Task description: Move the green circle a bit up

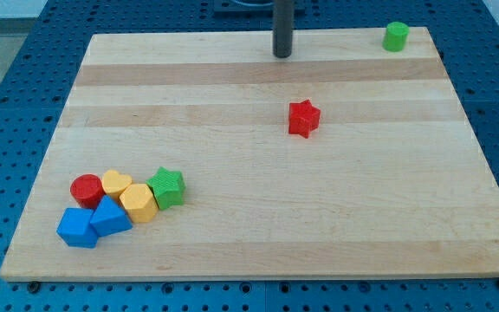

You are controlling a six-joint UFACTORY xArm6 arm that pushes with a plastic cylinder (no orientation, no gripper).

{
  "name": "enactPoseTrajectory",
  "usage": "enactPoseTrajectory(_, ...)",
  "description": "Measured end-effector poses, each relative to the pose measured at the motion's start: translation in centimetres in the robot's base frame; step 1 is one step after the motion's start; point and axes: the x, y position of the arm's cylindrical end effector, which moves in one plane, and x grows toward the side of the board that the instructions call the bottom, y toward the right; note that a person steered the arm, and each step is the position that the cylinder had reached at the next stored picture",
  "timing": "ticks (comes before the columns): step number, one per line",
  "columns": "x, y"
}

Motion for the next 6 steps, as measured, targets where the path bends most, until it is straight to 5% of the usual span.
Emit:
enactPoseTrajectory(3, 3.5, 18.5)
enactPoseTrajectory(6, -4.6, 20.8)
